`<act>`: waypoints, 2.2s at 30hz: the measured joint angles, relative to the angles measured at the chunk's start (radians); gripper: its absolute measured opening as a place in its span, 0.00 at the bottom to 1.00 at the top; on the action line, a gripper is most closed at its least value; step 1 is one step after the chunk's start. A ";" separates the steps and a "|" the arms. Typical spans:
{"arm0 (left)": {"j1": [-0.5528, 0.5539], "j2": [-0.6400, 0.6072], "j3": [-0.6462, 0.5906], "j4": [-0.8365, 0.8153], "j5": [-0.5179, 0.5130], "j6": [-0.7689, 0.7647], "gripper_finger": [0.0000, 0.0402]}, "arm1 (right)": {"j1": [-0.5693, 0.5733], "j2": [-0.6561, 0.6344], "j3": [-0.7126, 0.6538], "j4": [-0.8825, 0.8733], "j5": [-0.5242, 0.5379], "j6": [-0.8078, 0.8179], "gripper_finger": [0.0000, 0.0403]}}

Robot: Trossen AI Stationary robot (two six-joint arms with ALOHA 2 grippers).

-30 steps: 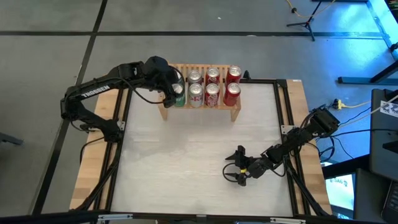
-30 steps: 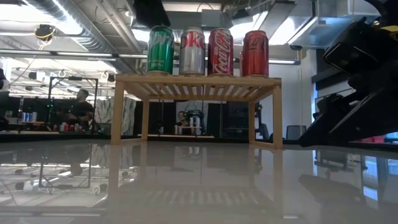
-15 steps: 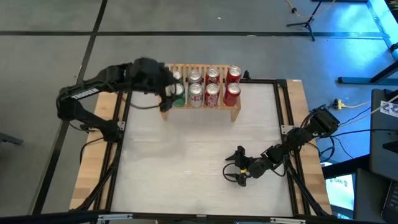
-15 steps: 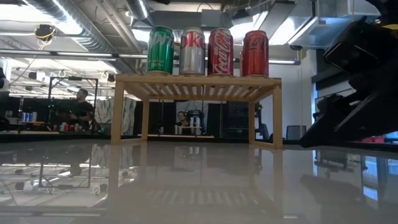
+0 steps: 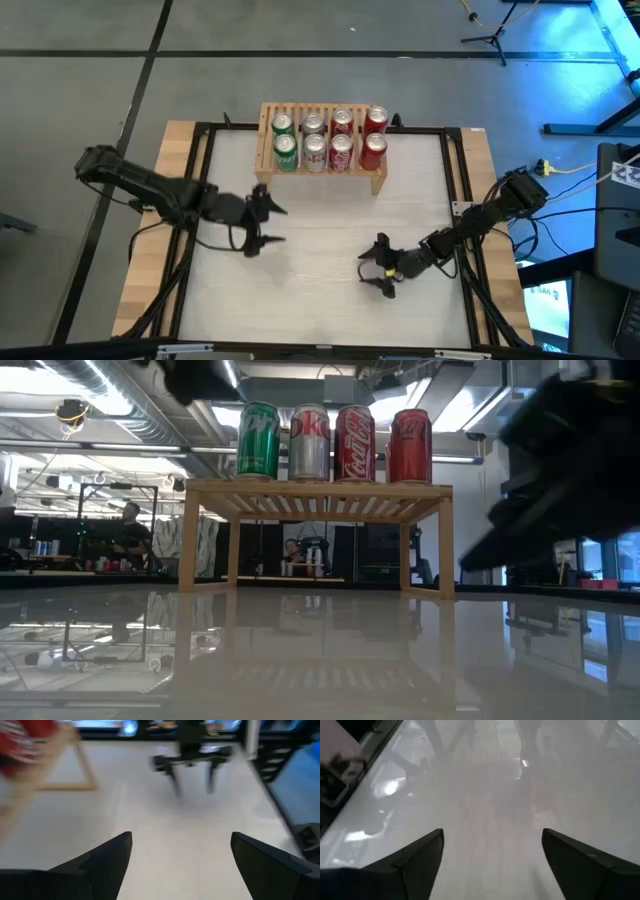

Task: Place canned beverage on shelf
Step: Return to Home Position

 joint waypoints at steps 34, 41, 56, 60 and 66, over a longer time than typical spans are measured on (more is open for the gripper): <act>0.104 -0.145 -0.802 0.905 0.065 -0.026 0.13 | -0.545 -0.542 -0.377 0.185 -0.514 -0.317 0.02; 0.128 -0.422 -0.829 0.723 0.005 0.014 0.10 | -0.602 -0.695 -0.441 0.088 -0.502 -0.312 0.01; 0.128 -0.909 -0.829 0.336 -0.050 0.022 0.10 | -0.599 -1.045 -0.441 -0.191 -0.402 -0.332 0.01; 0.128 -0.963 -0.829 0.337 -0.065 0.047 0.10 | -0.600 -1.188 -0.441 -0.361 -0.335 -0.317 0.01; 0.128 -1.025 -0.829 0.339 -0.093 0.052 0.10 | -0.600 -1.471 -0.439 -0.603 -0.292 -0.321 0.01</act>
